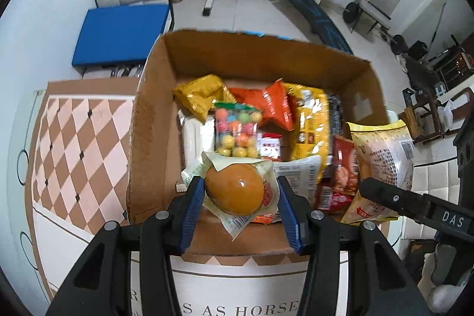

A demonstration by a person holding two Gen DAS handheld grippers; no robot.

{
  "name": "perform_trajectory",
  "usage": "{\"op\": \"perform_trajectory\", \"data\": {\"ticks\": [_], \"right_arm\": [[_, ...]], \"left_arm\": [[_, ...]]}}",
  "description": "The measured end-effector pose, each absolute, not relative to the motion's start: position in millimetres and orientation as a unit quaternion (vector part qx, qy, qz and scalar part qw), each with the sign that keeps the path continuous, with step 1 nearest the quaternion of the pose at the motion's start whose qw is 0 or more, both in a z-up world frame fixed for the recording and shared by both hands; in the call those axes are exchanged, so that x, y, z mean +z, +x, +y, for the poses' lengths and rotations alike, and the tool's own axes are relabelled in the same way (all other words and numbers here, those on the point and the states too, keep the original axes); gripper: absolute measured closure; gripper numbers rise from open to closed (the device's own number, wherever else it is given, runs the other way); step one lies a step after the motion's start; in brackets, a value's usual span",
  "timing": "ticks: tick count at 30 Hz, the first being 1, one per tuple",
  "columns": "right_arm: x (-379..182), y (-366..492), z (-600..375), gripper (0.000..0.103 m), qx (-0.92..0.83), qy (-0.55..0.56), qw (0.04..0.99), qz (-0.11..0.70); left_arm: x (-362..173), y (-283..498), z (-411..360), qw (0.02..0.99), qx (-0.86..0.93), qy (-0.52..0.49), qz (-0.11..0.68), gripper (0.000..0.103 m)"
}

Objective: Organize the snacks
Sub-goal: 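Carry the pastry and pastry bag into the box with both tools, then open both tools to release the pastries in the box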

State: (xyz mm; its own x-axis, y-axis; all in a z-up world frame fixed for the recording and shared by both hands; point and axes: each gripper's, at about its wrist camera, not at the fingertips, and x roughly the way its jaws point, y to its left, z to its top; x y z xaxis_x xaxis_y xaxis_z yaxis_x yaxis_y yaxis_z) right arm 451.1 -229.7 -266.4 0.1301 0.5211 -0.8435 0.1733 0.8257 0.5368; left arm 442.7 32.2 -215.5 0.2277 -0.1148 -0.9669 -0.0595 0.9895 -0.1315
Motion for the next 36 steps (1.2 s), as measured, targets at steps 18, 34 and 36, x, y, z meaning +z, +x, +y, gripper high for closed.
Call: {"op": "perform_trajectory", "data": {"ticks": [18,34,36], "right_arm": [[-328,472,-199,0.032,0.134,0.270,0.659,0.689],[-277,465,-184,0.006,0.035,0.067,0.748,0.659],[-267,460,-183,0.006,0.023,0.043,0.763,0.644]], "left_arm": [[-274,443,48,0.734,-0.007,-0.067,0.676,0.050],[-244,434,47,0.768,-0.003,-0.045,0.639,0.014],[-239,431,45,0.773,-0.004,-0.044,0.633,0.014]]}}
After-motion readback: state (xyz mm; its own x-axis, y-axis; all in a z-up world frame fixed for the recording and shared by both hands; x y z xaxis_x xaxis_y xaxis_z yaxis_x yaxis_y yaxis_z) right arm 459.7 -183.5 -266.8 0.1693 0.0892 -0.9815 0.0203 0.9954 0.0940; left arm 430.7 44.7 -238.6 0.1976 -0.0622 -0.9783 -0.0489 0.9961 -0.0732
